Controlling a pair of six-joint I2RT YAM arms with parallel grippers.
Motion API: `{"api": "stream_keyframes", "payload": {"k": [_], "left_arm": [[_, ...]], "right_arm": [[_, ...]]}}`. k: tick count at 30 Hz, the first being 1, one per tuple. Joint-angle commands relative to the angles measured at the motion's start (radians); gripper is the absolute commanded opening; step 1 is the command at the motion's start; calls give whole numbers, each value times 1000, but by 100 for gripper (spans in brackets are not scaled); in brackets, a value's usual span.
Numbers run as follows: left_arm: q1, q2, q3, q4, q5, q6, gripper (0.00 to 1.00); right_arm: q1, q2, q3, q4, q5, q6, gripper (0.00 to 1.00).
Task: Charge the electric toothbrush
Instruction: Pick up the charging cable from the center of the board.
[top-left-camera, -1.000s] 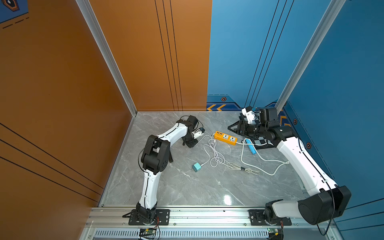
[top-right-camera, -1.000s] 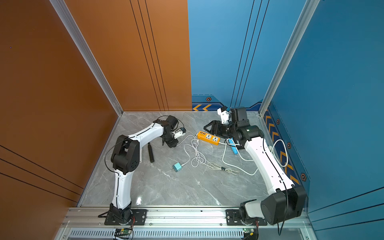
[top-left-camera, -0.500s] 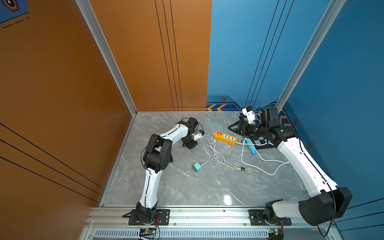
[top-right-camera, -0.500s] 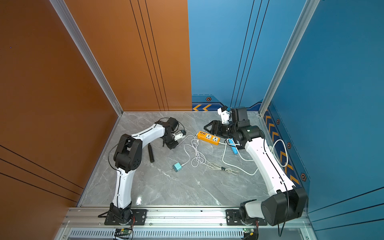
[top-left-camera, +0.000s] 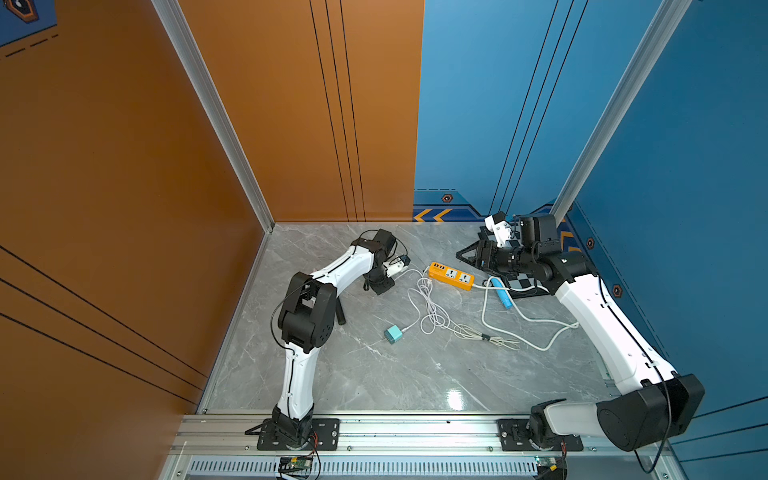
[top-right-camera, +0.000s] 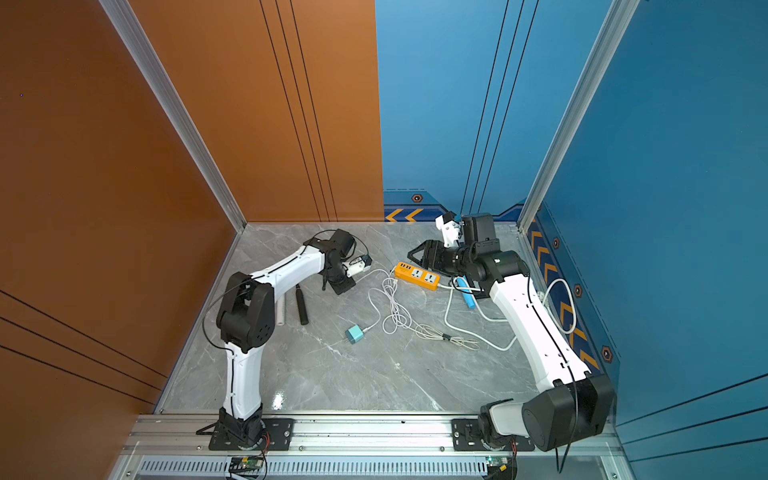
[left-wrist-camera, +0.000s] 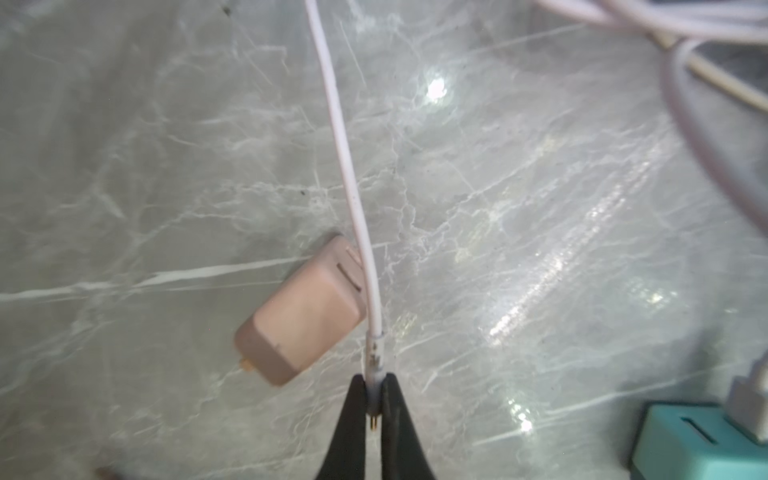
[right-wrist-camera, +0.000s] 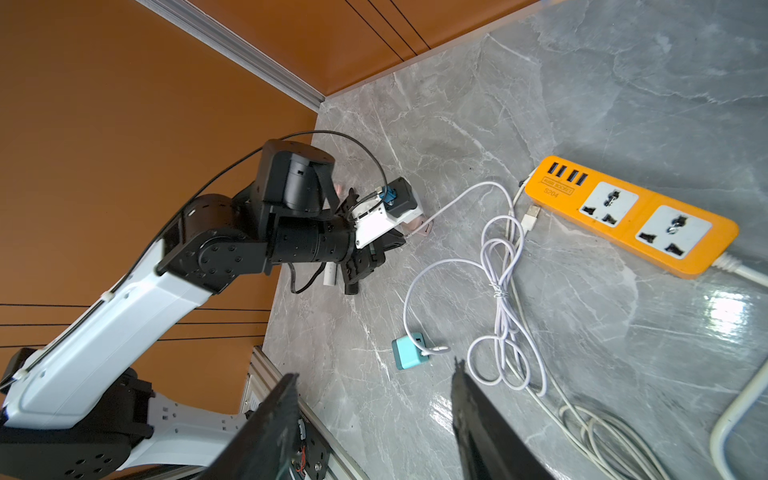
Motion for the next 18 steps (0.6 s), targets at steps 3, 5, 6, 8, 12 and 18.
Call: {"api": "stream_keyframes", "payload": {"k": [3, 5, 6, 8, 12, 18], "left_arm": [[-60, -283, -98, 183, -100, 237, 0], [-92, -377, -190, 339, -127, 365, 0], [-107, -421, -243, 434, -146, 433, 0], [-136, -492, -328, 609, -163, 567, 0], [-177, -561, -404, 880, -175, 683, 0], [-236, -545, -524, 1331, -226, 984, 0]], "right_arm": [[-4, 37, 58, -15, -38, 50, 61], [1, 50, 77, 0, -67, 73, 61], [7, 59, 93, 5, -85, 81, 61], [15, 74, 122, 15, -105, 92, 61], [37, 103, 174, 54, -144, 123, 61], [116, 136, 243, 79, -186, 94, 66]]}}
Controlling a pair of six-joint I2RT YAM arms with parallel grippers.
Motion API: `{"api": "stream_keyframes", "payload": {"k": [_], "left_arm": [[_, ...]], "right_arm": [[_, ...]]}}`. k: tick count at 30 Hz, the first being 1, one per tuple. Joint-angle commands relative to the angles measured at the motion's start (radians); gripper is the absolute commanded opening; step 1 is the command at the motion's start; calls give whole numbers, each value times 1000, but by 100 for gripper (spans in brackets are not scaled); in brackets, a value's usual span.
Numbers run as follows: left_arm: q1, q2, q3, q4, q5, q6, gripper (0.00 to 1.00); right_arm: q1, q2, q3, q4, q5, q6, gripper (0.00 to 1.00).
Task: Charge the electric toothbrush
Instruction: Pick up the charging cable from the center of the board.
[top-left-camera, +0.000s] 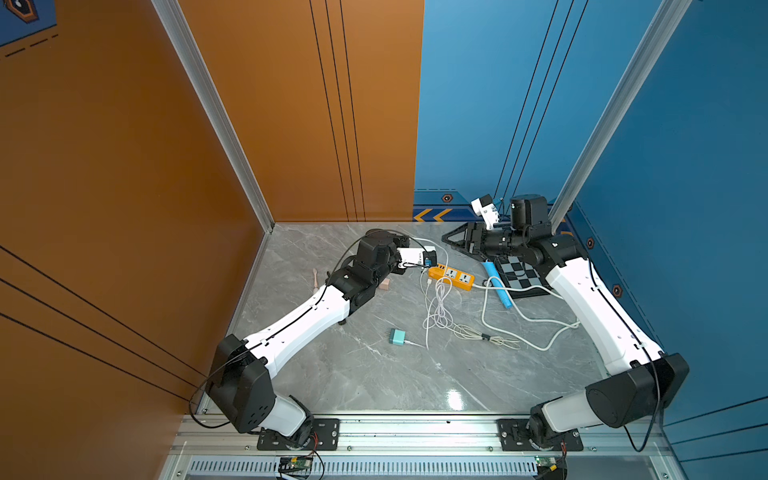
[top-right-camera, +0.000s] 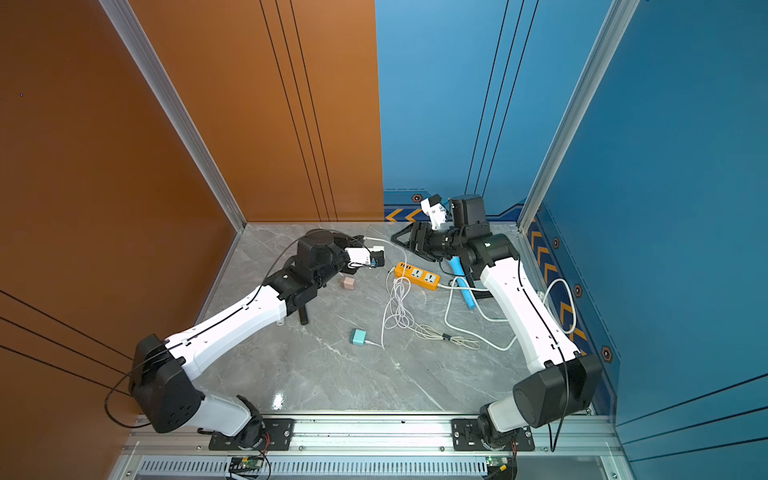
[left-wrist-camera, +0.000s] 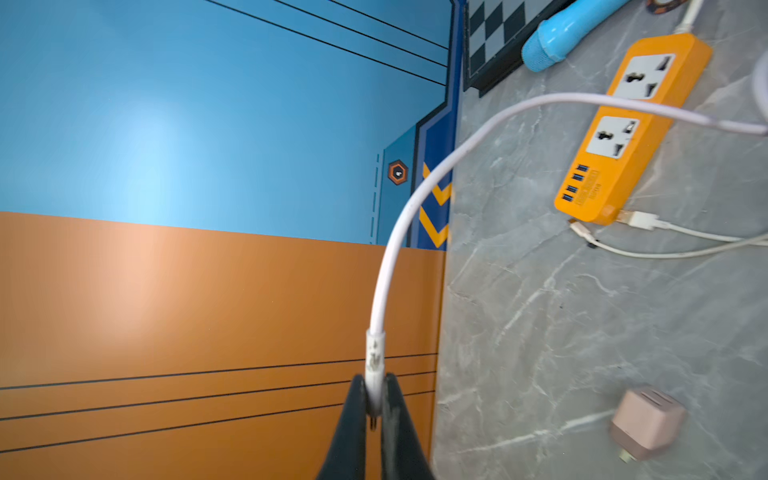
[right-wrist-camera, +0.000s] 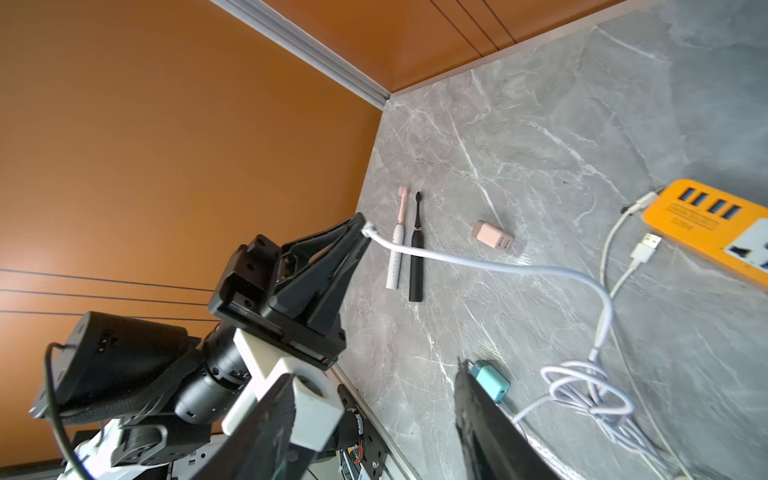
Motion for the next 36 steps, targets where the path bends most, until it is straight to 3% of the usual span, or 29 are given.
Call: {"api": "stream_keyframes", "payload": {"k": [1, 10, 19, 28, 30, 34, 36], "left_arm": [[-31, 20, -45, 384, -44, 237, 0], [-88, 21, -24, 513, 21, 291, 0], [-73, 44, 14, 512, 27, 268, 0], [-79, 57, 33, 512, 26, 270, 0], [-78, 59, 36, 512, 28, 271, 0], [-81, 62, 42, 512, 29, 264, 0], [-81, 65, 45, 511, 31, 256, 0]], "right_arm": [[41, 18, 50, 36, -54, -12, 67], [13, 54, 181, 49, -3, 0, 68], [-48, 26, 240, 49, 27, 11, 57], [3, 110, 246, 71, -44, 43, 62], [19, 123, 250, 76, -61, 48, 58], [25, 132, 246, 90, -59, 72, 38], [25, 133, 242, 101, -64, 82, 33]]}}
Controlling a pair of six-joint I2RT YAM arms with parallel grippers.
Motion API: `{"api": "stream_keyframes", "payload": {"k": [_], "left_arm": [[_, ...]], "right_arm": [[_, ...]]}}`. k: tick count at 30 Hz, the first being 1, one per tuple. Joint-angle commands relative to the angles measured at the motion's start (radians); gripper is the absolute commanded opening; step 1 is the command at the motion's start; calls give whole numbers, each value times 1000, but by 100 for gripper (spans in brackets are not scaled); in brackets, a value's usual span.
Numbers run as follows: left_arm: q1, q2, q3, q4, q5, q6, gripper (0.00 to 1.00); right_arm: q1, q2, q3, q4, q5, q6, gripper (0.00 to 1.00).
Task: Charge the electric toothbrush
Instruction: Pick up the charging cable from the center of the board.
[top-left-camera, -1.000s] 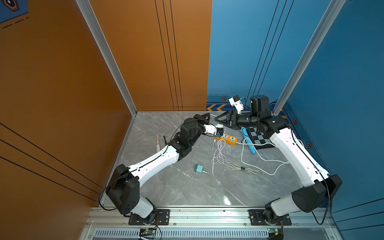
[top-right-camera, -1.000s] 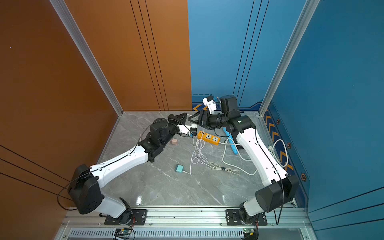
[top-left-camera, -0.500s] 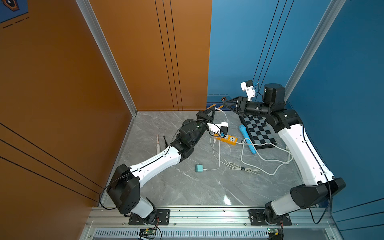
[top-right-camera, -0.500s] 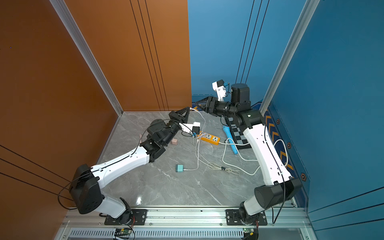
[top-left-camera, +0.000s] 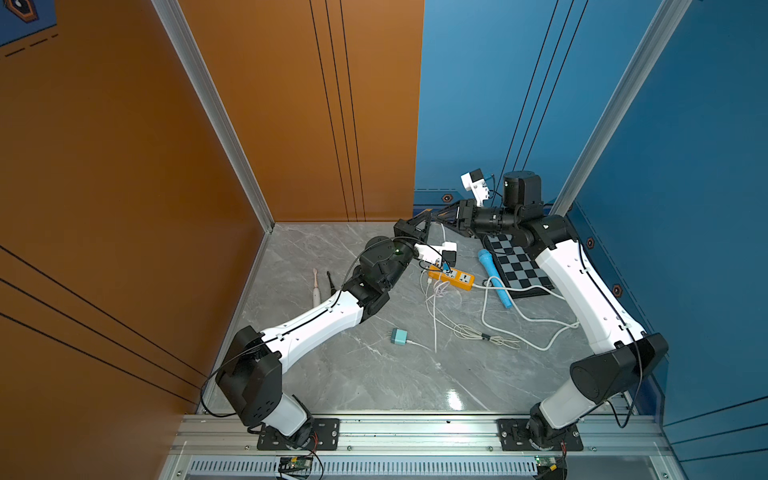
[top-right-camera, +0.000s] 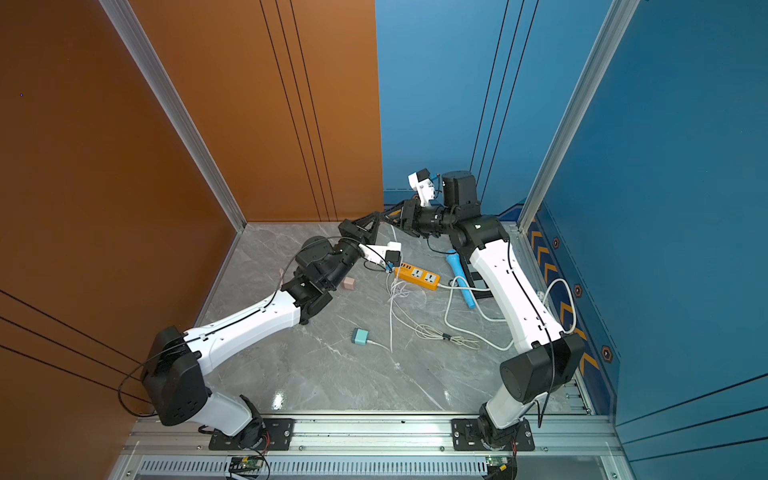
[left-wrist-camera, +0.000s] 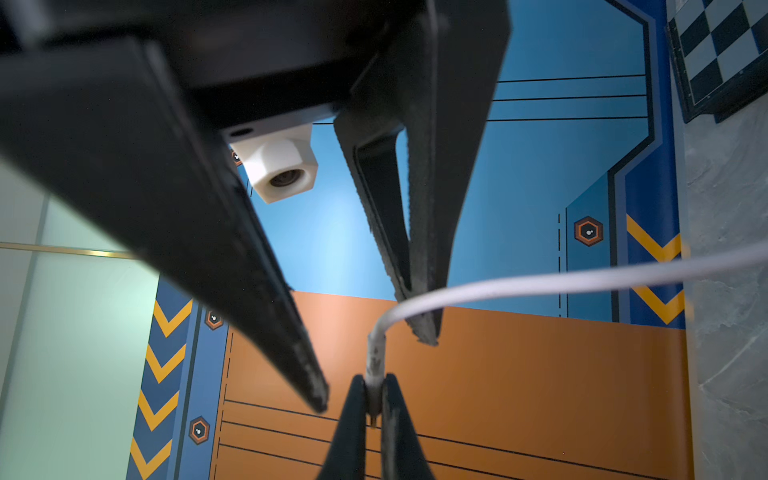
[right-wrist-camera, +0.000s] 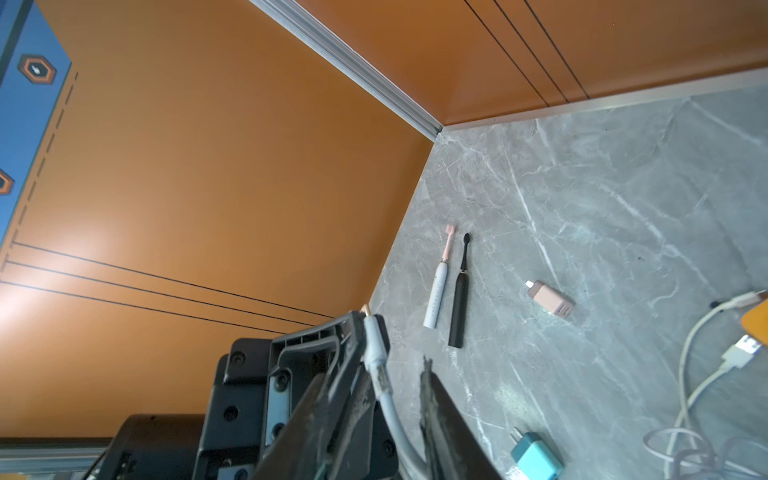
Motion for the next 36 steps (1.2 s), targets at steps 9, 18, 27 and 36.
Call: {"api": "stream_keyframes", "payload": {"k": [9, 18, 27, 36], "left_arm": [[-11, 20, 47, 43, 27, -28, 0], [-14, 11, 12, 38, 41, -91, 12], [-4, -111, 38, -249, -106, -557, 84], [304, -145, 290, -1203, -64, -1627, 91]], "right_arm": [[7, -13, -27, 120, -49, 83, 15], [6, -53, -37, 134, 4, 36, 4], [-56, -83, -118, 132, 61, -47, 3], [-86, -94, -168, 43, 142, -147, 2]]}}
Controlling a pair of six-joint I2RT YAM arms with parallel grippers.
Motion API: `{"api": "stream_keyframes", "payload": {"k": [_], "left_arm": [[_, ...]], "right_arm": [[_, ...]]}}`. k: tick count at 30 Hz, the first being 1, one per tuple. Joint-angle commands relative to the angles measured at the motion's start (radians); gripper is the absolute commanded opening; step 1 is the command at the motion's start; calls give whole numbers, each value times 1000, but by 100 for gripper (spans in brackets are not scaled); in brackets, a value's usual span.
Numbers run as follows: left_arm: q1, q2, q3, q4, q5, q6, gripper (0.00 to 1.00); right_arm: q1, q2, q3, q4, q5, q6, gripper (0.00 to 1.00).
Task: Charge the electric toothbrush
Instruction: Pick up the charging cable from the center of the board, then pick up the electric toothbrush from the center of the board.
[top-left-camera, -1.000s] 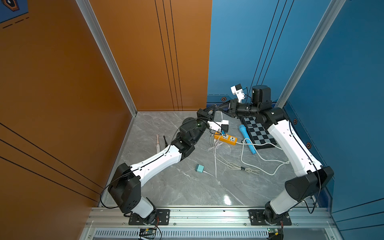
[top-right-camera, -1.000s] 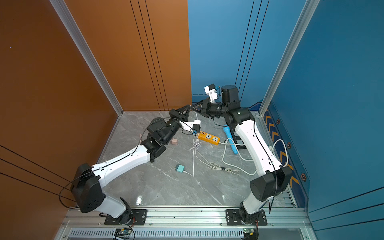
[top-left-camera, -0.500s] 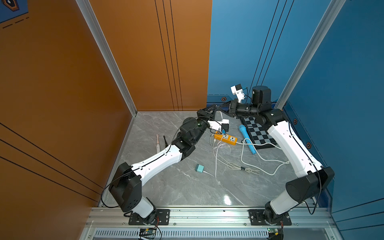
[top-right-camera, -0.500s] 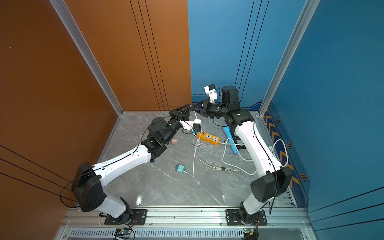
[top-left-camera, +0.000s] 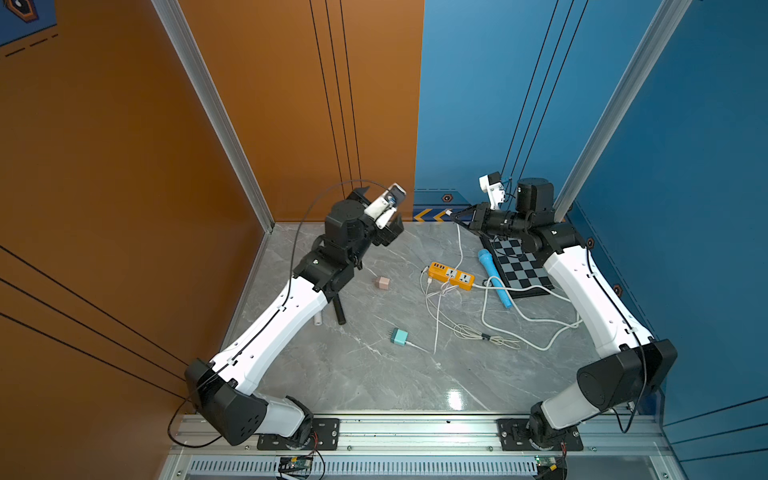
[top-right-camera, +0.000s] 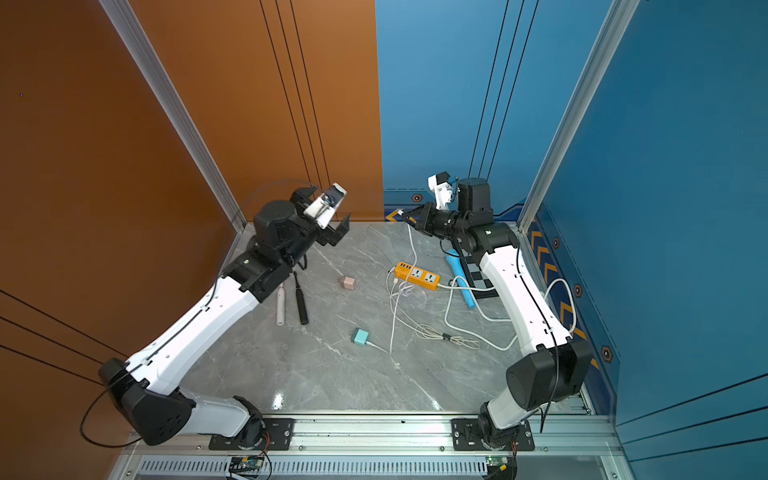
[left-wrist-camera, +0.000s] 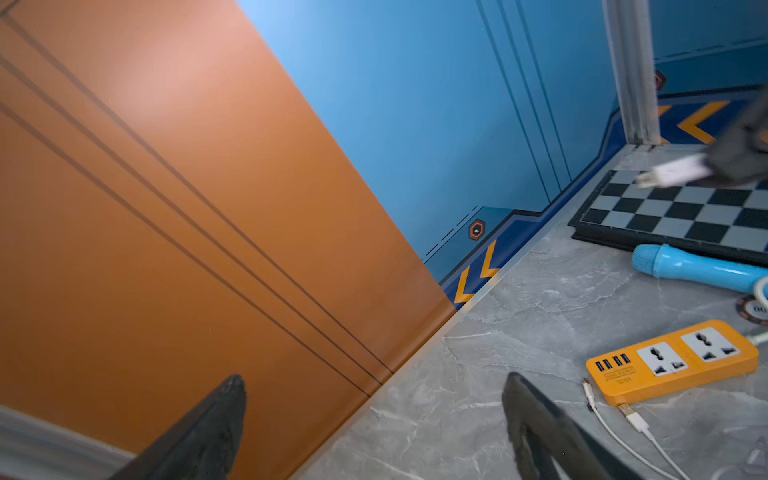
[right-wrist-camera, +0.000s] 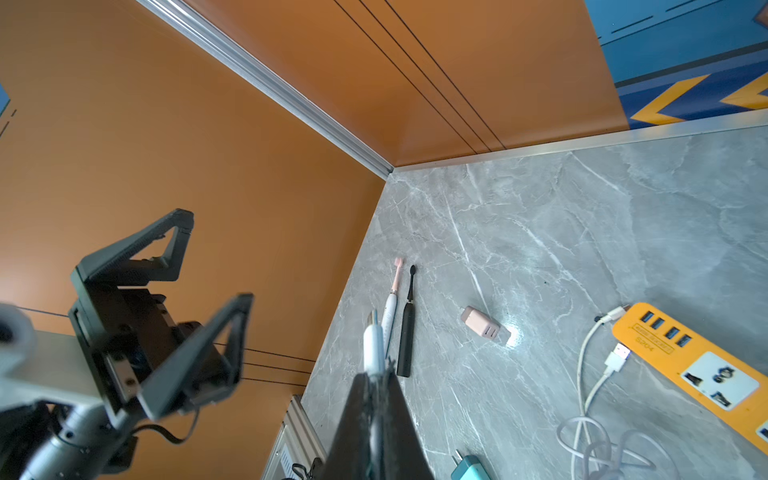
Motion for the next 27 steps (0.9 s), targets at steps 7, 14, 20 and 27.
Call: {"api": "stream_keyframes", "payload": {"k": [7, 14, 20, 27], "left_arm": [[264, 90, -78, -716, 154, -802, 83], [343, 152, -262, -770, 217, -978, 72], [323, 284, -258, -770, 279, -1026, 65], [283, 393, -211, -770, 190, -1035, 43]], "right_arm": [[5, -59, -73, -54, 57, -73, 3], [4, -78, -105, -65, 62, -83, 4], [4, -71, -96, -69, 56, -79, 5], [1, -79, -102, -85, 60, -78, 5]]}}
